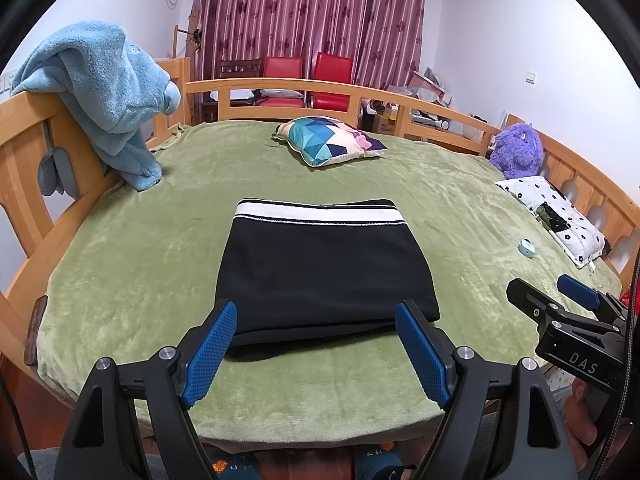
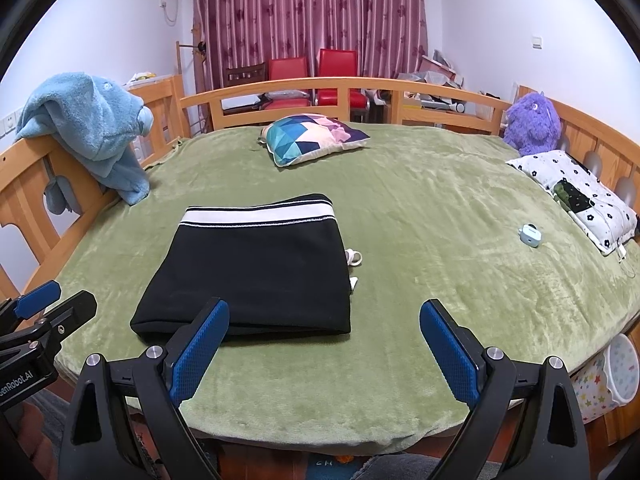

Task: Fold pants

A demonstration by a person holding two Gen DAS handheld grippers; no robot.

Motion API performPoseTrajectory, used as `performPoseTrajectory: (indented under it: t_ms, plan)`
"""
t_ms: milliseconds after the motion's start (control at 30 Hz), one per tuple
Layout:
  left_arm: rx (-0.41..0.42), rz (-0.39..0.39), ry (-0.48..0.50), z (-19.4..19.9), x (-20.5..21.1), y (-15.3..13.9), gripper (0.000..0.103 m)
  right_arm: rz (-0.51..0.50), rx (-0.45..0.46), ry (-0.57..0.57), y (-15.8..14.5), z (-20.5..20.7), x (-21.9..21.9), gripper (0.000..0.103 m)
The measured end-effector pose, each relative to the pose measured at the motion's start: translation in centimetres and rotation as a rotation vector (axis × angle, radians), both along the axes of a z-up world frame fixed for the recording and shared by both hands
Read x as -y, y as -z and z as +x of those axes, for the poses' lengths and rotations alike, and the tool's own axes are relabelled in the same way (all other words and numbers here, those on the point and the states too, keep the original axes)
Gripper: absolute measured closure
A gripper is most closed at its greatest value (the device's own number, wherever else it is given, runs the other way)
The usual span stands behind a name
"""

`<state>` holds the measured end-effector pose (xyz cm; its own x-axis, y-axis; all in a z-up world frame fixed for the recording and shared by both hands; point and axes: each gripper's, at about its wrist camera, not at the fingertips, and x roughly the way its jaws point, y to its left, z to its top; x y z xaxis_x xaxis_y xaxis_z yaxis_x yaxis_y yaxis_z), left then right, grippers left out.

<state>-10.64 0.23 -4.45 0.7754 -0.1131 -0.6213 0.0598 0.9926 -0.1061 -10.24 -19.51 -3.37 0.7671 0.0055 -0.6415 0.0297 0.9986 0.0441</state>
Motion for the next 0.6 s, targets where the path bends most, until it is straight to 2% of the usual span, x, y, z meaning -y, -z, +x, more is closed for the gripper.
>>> performPoseTrajectory:
  t_ms: [600]
  plan:
    - [0.002,-0.001,-0.001,-0.04,0.09,-0.03,0.022,-0.002,0.004,-0.006,-0.08,-0.04,-0.09,0.008]
